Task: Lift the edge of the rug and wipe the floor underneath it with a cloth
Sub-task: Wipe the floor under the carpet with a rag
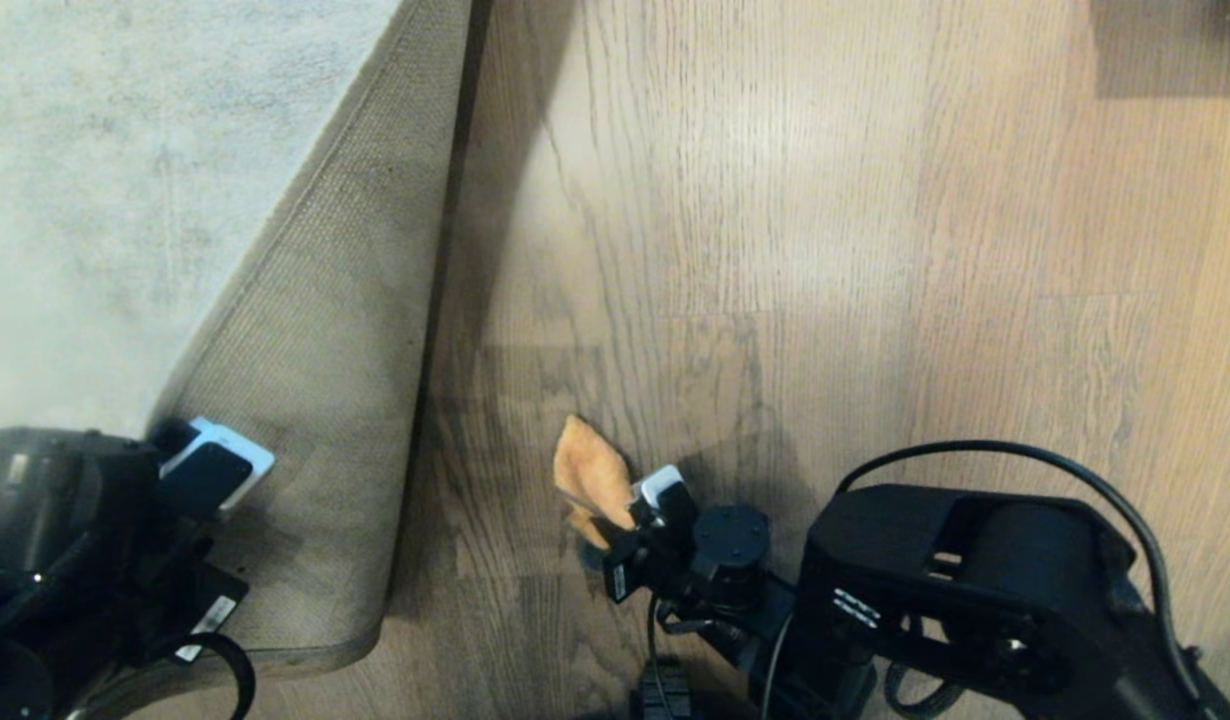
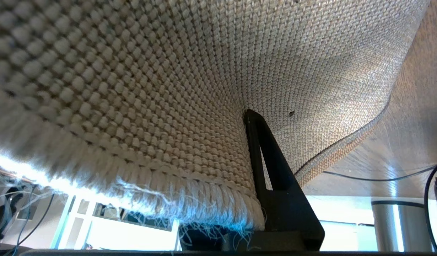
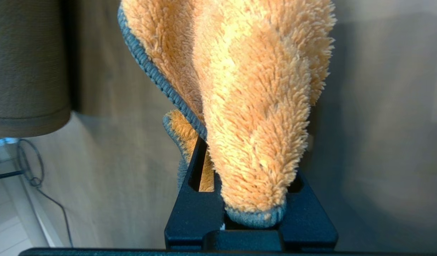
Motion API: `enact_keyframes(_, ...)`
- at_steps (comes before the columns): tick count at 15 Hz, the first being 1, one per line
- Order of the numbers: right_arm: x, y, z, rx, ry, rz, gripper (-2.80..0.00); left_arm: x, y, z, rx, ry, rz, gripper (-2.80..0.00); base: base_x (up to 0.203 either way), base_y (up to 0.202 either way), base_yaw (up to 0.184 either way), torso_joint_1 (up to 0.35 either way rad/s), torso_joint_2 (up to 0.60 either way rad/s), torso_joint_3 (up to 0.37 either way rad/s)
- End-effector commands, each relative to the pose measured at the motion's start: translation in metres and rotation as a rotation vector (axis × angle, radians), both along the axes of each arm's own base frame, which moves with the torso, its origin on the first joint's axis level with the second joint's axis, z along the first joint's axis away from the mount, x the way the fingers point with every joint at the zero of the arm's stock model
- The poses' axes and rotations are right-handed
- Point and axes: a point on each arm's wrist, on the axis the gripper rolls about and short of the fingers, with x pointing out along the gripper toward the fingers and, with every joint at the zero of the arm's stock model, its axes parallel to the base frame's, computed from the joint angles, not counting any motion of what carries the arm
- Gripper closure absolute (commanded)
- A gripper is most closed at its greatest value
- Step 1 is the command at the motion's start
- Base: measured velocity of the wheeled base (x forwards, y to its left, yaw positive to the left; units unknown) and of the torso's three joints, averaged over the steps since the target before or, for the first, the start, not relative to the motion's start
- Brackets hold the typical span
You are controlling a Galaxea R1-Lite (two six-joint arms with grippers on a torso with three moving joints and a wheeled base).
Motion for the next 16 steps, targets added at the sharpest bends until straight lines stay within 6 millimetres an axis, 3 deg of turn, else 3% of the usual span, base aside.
enact_keyframes(1,0.001,-0.021,0.021,0.009,-0.013,-0.043,0.0,0.0,0.0,0.0,0.002,-0.004,0.001,0.0,0.0,0.0,0.0,0.0,0.0,0.0)
enact_keyframes(5,0.005,-0.068,0.044,-0.016,-0.026,-0.134,0.0,0.001,0.0,0.001,0.0,-0.012,0.001,0.0,0.0,0.0,0.0,0.0,0.0,0.0)
enact_keyframes(9,-0.014,-0.096,0.053,-0.057,0.016,-0.159,0.0,0.001,0.0,0.001,0.001,-0.01,0.002,0.0,0.0,0.0,0.0,0.0,0.0,0.0)
enact_keyframes(12,-0.027,-0.085,0.059,-0.045,0.009,-0.11,0.0,0.0,0.0,0.001,0.0,-0.012,0.001,0.0,0.0,0.0,0.0,0.0,0.0,0.0)
enact_keyframes(16,-0.061,-0.044,0.059,-0.037,0.01,0.038,0.0,0.0,0.0,0.001,0.0,-0.015,0.002,0.0,0.0,0.0,0.0,0.0,0.0,0.0)
